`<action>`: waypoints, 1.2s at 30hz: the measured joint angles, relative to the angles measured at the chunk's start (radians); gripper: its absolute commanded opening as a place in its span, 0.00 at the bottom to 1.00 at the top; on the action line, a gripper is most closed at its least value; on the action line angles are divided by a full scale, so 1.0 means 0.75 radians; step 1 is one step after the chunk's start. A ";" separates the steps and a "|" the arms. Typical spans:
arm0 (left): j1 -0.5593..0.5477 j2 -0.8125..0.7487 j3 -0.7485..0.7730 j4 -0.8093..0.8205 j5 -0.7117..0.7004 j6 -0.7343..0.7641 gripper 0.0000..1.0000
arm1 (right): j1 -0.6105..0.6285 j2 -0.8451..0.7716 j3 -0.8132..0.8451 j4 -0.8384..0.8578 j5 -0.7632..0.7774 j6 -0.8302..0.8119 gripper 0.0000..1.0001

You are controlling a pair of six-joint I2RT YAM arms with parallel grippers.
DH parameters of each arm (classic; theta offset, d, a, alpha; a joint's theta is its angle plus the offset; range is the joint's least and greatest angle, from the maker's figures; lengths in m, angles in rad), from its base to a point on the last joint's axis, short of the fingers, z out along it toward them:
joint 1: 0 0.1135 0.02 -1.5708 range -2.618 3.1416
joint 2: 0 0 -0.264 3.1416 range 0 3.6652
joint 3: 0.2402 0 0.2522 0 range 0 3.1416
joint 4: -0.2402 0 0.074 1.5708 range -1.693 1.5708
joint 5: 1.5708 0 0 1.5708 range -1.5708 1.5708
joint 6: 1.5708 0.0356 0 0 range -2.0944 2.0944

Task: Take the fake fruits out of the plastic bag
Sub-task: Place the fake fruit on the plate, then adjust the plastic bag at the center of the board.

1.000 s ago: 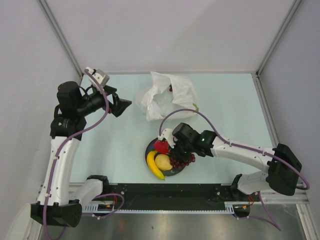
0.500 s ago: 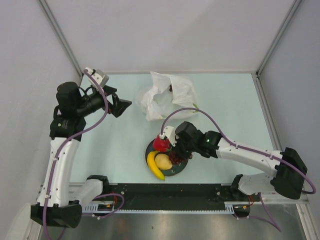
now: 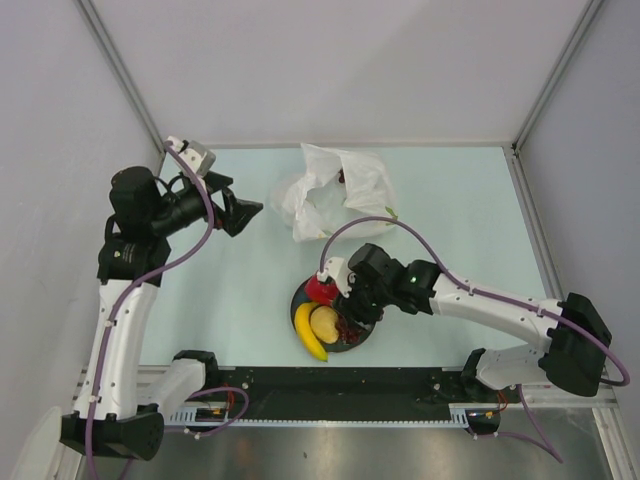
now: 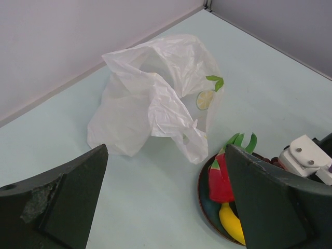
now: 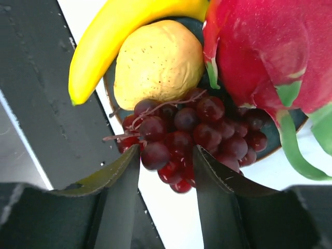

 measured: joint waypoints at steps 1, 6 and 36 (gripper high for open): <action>0.000 -0.002 -0.004 0.007 0.001 -0.001 1.00 | 0.001 0.000 0.018 -0.018 -0.003 0.004 0.49; 0.000 -0.003 -0.029 0.018 0.001 -0.006 1.00 | -0.003 -0.015 0.121 -0.067 -0.001 0.020 0.49; -0.276 0.413 0.027 0.006 -0.195 -0.171 1.00 | -0.701 0.302 0.833 0.074 -0.247 0.256 0.37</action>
